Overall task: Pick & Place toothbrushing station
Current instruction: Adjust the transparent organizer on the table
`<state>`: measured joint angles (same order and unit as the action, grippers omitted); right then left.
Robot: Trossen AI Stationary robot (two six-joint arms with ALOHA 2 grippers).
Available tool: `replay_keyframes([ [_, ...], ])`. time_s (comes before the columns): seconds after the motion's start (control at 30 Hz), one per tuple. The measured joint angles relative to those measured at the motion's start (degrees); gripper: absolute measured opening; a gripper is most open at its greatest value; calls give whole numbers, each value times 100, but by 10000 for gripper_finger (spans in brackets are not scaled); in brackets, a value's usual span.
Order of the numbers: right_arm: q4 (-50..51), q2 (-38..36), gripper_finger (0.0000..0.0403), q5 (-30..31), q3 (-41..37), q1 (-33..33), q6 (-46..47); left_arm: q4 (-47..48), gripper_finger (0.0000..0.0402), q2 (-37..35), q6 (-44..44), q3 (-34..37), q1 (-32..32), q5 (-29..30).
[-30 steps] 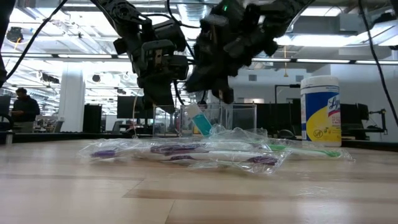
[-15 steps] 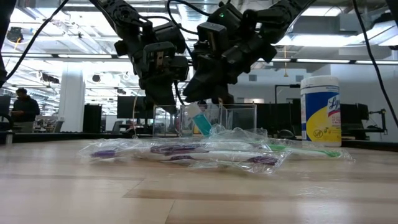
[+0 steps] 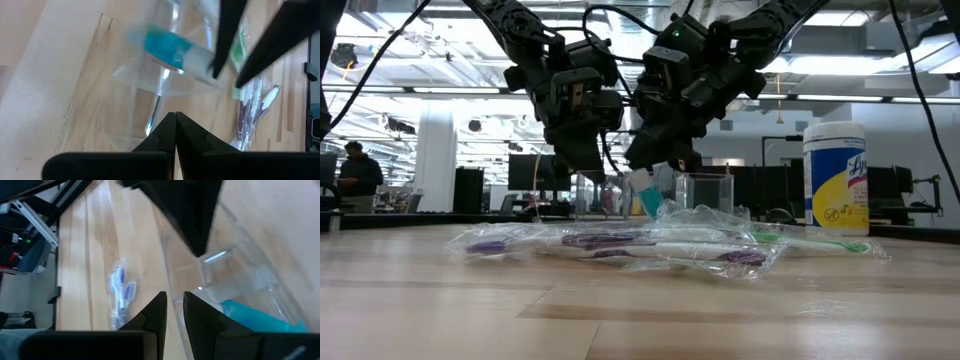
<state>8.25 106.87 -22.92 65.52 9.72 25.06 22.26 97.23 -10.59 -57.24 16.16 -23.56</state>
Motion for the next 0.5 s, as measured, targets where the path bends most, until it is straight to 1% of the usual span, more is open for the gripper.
replay_keyframes([
  [0.27, 209, -88, 59, -61, -25, 271, -284, -54, 0, -14, -77, 162, -7, -94],
  [0.5, 715, -349, 59, 57, -28, 703, -641, -81, 0, -11, -146, 170, -18, -79],
])
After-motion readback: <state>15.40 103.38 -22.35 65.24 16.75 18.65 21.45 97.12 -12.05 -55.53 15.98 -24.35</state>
